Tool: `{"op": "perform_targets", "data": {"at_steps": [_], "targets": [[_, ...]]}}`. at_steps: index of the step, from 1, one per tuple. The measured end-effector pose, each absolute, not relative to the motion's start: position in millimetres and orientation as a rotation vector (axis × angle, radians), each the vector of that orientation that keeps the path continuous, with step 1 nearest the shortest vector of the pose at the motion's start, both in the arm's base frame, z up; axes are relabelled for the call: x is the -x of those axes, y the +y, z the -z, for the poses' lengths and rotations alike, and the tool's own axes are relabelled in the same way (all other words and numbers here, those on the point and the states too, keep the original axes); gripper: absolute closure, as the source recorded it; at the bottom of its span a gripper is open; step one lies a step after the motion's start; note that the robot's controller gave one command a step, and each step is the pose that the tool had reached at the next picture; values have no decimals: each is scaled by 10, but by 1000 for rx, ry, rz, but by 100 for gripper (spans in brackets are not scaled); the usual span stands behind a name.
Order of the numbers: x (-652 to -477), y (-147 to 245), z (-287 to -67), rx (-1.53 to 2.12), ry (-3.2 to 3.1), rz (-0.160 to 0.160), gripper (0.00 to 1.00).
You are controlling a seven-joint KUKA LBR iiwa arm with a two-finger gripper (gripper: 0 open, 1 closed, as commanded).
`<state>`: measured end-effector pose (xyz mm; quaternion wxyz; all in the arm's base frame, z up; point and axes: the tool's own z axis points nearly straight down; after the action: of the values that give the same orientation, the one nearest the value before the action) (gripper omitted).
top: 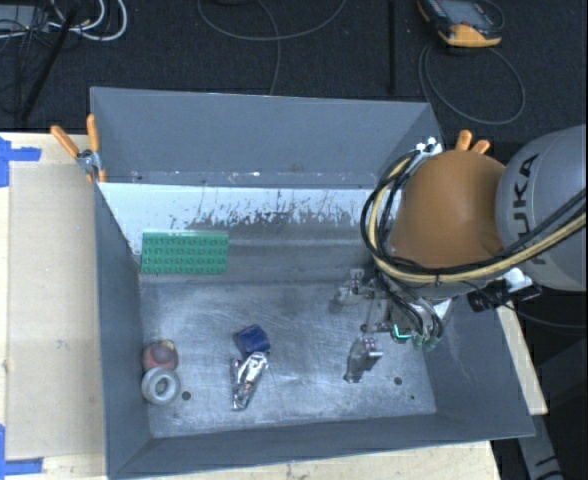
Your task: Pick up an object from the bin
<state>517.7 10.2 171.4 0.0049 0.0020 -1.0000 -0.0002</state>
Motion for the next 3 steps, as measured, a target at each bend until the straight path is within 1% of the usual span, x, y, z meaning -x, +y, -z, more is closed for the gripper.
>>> {"op": "perform_targets", "data": {"at_steps": [1,2,3], "targets": [[-5209,715,-751,-272,-3127,3,0],[-5077,1248,-748,-356,-3120,3,0],[-5369,1695,-713,-39,-3142,0,0]]}}
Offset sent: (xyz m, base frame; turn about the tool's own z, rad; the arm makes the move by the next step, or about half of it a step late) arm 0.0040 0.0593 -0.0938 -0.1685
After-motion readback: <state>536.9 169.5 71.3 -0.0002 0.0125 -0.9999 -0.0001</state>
